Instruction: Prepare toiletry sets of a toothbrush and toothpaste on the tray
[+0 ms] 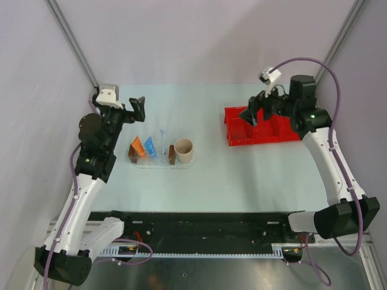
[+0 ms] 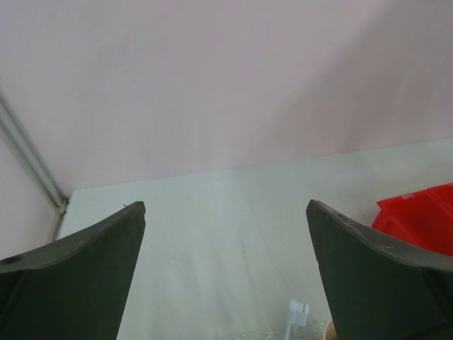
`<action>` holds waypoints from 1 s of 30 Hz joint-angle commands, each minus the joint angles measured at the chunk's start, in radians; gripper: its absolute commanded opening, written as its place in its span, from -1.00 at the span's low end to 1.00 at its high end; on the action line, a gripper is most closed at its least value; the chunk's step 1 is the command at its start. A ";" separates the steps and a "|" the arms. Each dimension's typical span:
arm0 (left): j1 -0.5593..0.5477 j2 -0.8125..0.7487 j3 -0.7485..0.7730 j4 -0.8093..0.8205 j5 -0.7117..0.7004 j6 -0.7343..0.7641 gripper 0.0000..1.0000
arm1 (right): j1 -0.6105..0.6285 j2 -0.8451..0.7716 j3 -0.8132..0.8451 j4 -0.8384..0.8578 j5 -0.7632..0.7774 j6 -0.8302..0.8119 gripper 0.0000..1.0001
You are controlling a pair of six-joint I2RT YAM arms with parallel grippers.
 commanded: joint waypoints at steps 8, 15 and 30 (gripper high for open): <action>0.098 -0.062 0.137 -0.166 -0.056 0.014 0.99 | -0.275 -0.048 0.093 0.021 0.000 0.047 1.00; 0.115 -0.068 0.214 -0.276 -0.089 0.001 1.00 | -0.338 0.075 0.250 -0.111 0.180 0.083 0.99; 0.132 -0.148 0.176 -0.398 -0.044 -0.023 0.99 | -0.349 -0.026 0.078 -0.073 0.387 0.113 0.99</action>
